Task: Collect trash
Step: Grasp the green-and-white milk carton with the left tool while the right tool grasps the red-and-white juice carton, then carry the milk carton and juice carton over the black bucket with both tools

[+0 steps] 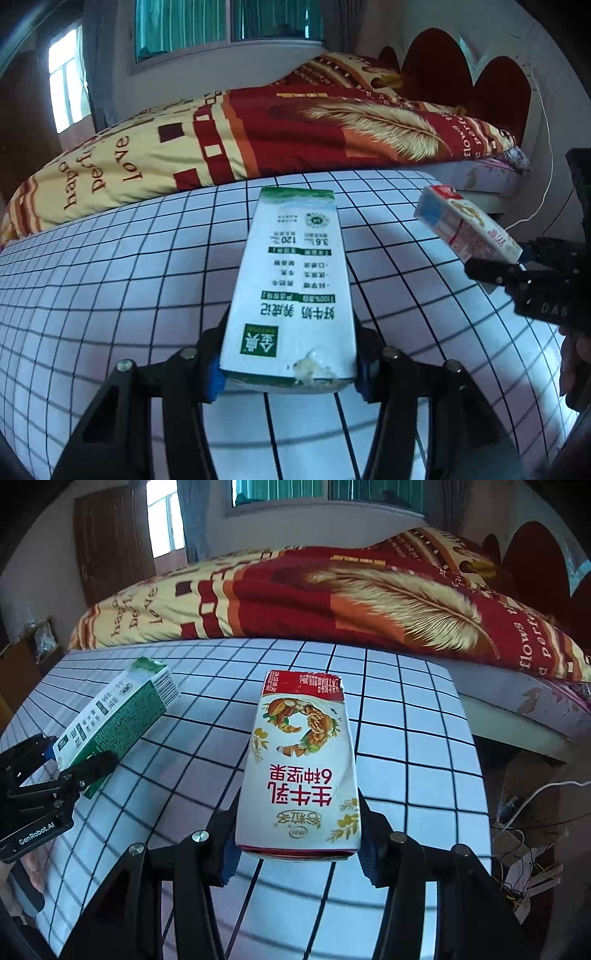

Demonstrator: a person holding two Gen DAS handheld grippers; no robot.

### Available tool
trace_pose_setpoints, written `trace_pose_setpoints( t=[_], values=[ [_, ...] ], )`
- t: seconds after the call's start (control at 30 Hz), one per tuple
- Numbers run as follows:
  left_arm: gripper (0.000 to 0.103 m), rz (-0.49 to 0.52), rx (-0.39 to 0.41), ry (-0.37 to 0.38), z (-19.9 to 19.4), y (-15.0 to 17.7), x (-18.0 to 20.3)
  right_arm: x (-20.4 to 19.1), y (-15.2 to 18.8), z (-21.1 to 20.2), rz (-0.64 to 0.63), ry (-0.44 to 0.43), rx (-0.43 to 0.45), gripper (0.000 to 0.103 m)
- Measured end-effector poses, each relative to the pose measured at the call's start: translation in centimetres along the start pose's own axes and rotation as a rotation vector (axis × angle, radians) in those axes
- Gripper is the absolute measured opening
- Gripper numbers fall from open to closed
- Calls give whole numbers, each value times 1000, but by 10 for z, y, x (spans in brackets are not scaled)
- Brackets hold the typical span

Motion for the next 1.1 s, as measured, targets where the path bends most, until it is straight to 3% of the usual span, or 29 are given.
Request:
trace_pose_setpoints(
  t=[0.27,0.47,0.77,1.1],
  values=[
    [54,5,10,-9,-33,7,10,-19,11,-46,-52,1,44,54],
    [54,89,56,-16,-68,11,33,-28,19,-83,-71,-2,80,54],
    [54,101,105,34,-115,15,56,-39,44,-138,-135,36,136,54],
    [54,101,146,98,-153,22,84,-22,72,-203,-93,71,180,54]
  ],
)
Point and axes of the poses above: each gripper's, at about its wrist camera, not at the fingertips, and z roughly the way its jaws point, x to its right, y to its underside, the point moved 1 cm from there along z, roughly the way its jaws point, and after that the axes turned 11 degrees about x, right-handed, at the moved point
